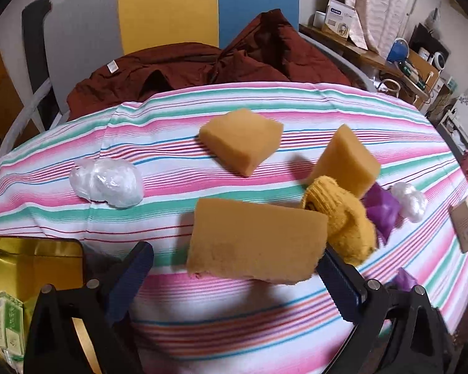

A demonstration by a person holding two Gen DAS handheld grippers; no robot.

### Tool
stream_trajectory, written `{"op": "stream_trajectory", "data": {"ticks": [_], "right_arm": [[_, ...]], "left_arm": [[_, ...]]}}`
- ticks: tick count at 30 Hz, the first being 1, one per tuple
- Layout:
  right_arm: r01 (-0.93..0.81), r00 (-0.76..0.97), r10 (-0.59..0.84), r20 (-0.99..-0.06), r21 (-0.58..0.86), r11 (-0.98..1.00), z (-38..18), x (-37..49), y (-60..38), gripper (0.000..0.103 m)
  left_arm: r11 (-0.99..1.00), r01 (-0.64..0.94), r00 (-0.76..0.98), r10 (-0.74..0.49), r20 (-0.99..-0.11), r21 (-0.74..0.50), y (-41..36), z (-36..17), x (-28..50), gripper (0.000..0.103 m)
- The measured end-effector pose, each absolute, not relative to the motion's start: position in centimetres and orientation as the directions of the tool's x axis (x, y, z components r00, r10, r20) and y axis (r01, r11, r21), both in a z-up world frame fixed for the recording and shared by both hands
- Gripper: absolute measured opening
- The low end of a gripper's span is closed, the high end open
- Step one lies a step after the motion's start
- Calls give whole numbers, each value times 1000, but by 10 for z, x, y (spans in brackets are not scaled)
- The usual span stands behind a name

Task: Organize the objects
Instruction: 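Grasp the large orange sponge with the left gripper while the right gripper holds the purple packet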

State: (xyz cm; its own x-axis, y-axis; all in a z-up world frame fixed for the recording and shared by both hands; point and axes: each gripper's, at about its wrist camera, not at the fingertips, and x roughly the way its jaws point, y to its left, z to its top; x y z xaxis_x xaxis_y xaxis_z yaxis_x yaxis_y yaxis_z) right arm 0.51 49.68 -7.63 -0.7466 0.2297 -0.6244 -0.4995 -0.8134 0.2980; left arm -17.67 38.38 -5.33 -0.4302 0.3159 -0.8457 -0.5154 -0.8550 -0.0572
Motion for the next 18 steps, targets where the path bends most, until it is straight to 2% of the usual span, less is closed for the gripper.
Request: {"op": "stream_trajectory", "data": {"ticks": [3, 4, 5, 11, 18], "right_arm": [[-500, -747, 230, -624, 298, -813, -77, 5, 497, 47], [-501, -746, 232, -624, 296, -814, -77, 5, 496, 47], [-501, -745, 234, -625, 293, -814, -77, 5, 496, 47], [-504, -742, 241, -625, 283, -816, -76, 4, 495, 47], [-510, -734, 254, -630, 264, -819, -76, 2, 493, 47]], "left_arm": [[-842, -534, -425, 343, -837, -74, 386, -55, -177, 90], [-833, -547, -426, 358, -831, -78, 388, -53, -175, 77], [-820, -567, -422, 373, -826, -80, 391, -52, -172, 74], [-792, -610, -457, 377, -806, -24, 394, -45, -157, 71], [-798, -592, -446, 444, -777, -117, 371, -26, -146, 71]]}}
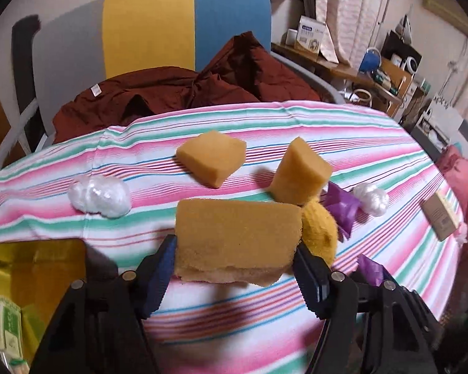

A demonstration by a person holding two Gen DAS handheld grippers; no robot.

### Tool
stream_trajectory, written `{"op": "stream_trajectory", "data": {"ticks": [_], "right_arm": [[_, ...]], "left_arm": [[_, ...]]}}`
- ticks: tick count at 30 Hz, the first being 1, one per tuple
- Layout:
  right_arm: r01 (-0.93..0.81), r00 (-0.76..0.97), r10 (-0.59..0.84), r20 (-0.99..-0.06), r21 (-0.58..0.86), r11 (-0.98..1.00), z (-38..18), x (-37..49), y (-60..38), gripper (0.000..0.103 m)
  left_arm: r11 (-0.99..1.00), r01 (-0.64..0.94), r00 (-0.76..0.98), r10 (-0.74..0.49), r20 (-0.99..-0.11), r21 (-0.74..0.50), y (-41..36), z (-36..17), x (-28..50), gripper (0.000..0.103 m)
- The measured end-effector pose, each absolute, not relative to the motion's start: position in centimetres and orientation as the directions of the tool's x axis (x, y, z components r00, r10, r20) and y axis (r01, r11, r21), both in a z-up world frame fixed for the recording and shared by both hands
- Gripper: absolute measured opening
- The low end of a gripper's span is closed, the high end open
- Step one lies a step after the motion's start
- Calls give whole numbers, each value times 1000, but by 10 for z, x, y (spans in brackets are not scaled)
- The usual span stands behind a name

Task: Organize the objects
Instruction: 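Grasp the large orange sponge with the left gripper while the right gripper holds the purple packet, then carry the orange sponge into the gold tray and open the left gripper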

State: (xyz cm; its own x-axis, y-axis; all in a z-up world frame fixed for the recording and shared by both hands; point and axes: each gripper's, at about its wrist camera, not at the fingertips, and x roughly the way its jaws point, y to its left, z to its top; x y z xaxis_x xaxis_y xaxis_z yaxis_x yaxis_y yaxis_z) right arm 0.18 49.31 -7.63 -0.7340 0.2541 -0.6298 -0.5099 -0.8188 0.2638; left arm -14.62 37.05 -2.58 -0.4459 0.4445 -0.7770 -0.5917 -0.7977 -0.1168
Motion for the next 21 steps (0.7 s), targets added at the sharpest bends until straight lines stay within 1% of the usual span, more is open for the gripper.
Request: {"op": "stream_trajectory", "data": {"ticks": [11, 14, 21], "right_arm": [[-525, -715, 290, -637, 215, -823, -74, 0, 488, 47], [-530, -704, 307, -641, 186, -827, -73, -2, 484, 47], [-536, -690, 331, -643, 147, -831, -71, -4, 479, 46]], "left_arm": [[-818, -531, -466, 500, -730, -222, 313, 1, -124, 71], [-821, -494, -472, 529, -705, -285, 287, 7, -116, 71], [-843, -413, -507, 527, -682, -345, 230, 8, -103, 71]]}}
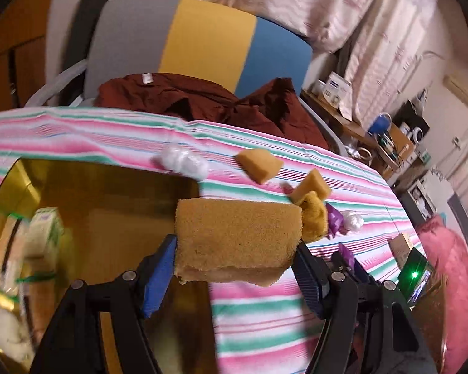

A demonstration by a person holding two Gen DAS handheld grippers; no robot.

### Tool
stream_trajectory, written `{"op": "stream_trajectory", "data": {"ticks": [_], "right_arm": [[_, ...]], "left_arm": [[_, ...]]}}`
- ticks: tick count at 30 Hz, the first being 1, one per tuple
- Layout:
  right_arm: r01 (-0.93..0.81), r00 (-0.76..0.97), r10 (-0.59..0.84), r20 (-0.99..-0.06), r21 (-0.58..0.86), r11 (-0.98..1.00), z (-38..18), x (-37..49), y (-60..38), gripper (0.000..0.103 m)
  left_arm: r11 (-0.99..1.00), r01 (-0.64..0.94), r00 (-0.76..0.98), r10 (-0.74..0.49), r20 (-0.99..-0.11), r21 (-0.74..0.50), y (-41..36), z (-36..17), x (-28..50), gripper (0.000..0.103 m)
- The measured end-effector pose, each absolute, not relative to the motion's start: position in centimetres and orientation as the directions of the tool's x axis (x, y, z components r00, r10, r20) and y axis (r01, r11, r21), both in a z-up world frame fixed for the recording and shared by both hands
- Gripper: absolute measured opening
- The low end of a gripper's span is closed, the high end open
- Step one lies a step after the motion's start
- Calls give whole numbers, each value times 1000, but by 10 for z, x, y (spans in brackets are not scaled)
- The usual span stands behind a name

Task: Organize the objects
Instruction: 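Carry the orange sponge into the gold tray and open the left gripper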

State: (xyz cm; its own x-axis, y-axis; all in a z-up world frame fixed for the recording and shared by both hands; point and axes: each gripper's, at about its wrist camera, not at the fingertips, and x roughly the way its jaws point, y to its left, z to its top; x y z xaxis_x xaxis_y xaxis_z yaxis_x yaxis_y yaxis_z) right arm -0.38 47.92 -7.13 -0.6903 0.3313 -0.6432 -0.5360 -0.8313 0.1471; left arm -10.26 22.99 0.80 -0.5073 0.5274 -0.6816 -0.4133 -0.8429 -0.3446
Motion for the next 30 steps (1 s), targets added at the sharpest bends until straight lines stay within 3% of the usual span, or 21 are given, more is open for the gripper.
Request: {"op": "stream_trajectory", "data": {"ticks": [11, 22, 24, 26, 27, 30], "right_arm": [[-533, -686, 374, -623, 81, -842, -66, -4, 468, 45], [-510, -705, 409, -580, 13, -860, -59, -5, 450, 45], [-510, -703, 412, -580, 6, -860, -59, -6, 449, 45], [-511, -703, 416, -577, 2, -860, -58, -6, 449, 45], [-511, -702, 418, -577, 0, -859, -58, -6, 449, 45], [-511, -698, 419, -581, -7, -860, -59, -7, 448, 45]], "left_arm": [[-906, -258, -545, 424, -723, -336, 151, -19, -109, 72], [-942, -185, -509, 337, -792, -281, 124, -44, -150, 74], [-950, -162, -509, 313, -802, -268, 122, -45, -162, 76], [-945, -143, -525, 323, -787, -293, 114, -42, -169, 95], [-947, -131, -540, 317, -780, -294, 111, -39, -169, 99], [-933, -138, -575, 350, -740, -333, 99, -29, -162, 103]]}}
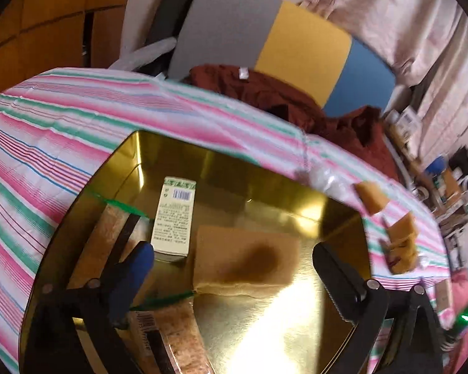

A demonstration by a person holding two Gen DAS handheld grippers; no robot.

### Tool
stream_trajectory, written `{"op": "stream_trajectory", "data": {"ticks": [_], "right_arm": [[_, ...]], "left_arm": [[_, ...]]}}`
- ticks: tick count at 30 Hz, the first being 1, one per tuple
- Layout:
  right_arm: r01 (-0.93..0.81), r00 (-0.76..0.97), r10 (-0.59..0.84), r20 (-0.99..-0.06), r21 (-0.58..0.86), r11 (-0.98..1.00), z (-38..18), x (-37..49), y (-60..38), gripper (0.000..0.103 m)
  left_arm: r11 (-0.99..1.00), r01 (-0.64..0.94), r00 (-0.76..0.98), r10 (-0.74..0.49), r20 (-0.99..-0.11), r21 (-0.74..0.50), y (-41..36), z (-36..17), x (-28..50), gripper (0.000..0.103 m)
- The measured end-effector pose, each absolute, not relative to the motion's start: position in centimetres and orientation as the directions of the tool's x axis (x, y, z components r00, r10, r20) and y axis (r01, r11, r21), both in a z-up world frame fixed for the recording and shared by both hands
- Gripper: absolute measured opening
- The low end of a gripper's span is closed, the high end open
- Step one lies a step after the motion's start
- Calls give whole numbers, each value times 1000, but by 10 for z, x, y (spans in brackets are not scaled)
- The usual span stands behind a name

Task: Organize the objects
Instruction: 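Carry the orange sponge into the gold tray and open the left gripper, then lower the purple packet into the gold tray and open the right gripper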

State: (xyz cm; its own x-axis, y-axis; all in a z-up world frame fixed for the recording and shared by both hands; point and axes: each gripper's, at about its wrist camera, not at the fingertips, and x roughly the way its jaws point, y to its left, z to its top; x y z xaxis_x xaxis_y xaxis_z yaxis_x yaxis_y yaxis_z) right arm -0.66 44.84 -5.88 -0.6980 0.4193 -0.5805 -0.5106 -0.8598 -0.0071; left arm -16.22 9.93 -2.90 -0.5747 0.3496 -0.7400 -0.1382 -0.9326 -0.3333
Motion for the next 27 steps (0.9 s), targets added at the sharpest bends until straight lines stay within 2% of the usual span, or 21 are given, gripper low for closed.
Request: {"op": "stream_trajectory", "data": {"ticks": [4, 14, 21, 27], "right_arm": [[-505, -691, 422, -587, -27, -863, -60, -10, 446, 45], [-462, -743, 397, -538, -15, -887, -52, 1, 438, 45], [-349, -775, 316, -547, -46, -936, -43, 2, 416, 45], [-214, -843, 177, -508, 15, -977, -13, 10, 368, 45]], "left_arm": [[-923, -159, -595, 374, -712, -352, 92, -23, -142, 103], [-936, -190, -679, 343, -649, -296, 69, -14, -76, 103], [-928, -172, -685, 353, -637, -330, 34, -19, -43, 103], [-940, -164, -699, 324, -637, -298, 23, -26, -30, 103]]}}
